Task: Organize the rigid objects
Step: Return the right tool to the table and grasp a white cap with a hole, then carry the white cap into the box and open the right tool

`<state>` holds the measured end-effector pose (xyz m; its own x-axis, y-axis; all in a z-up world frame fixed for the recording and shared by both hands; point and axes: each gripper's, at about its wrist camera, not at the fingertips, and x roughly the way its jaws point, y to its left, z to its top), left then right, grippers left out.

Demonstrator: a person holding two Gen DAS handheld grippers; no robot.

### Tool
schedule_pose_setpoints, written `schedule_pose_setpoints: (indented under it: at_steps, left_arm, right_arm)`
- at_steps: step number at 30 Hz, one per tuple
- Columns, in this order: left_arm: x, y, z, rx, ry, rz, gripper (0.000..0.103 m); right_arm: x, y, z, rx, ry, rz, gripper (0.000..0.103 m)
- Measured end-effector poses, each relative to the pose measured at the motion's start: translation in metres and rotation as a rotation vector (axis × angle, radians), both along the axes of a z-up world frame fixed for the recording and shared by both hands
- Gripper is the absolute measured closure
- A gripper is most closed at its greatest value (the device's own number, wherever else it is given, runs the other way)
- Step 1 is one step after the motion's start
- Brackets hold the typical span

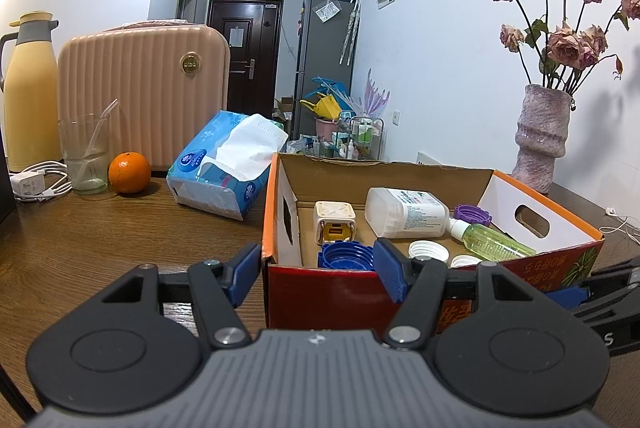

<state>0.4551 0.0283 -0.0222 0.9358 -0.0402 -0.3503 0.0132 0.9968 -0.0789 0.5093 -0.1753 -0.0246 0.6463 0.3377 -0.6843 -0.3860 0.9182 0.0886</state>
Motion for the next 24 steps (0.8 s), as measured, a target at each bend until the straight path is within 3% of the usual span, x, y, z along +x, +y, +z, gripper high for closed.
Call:
schedule_pose_setpoints:
  at_steps: [7, 9, 10, 17, 24]
  left_arm:
    - [-0.001, -0.001, 0.000, 0.004, -0.002, -0.003, 0.040]
    - [-0.001, -0.001, 0.000, 0.003, -0.002, -0.003, 0.040]
    - [-0.001, -0.002, 0.000, 0.004, -0.002, -0.002, 0.040]
    - [-0.001, -0.002, 0.000, 0.007, -0.005, -0.003, 0.040]
    - [-0.001, -0.002, -0.001, 0.007, -0.004, -0.001, 0.040]
  right_arm:
    - [0.003, 0.002, -0.013, -0.051, 0.007, -0.021, 0.051]
    - [-0.002, -0.001, -0.013, -0.055, -0.002, -0.015, 0.063]
    - [-0.005, -0.002, -0.013, -0.056, -0.007, -0.009, 0.064]
    - [-0.018, -0.012, -0.009, -0.034, -0.030, -0.016, 0.065]
    - [-0.041, -0.028, 0.015, -0.027, -0.114, -0.032, 0.065]
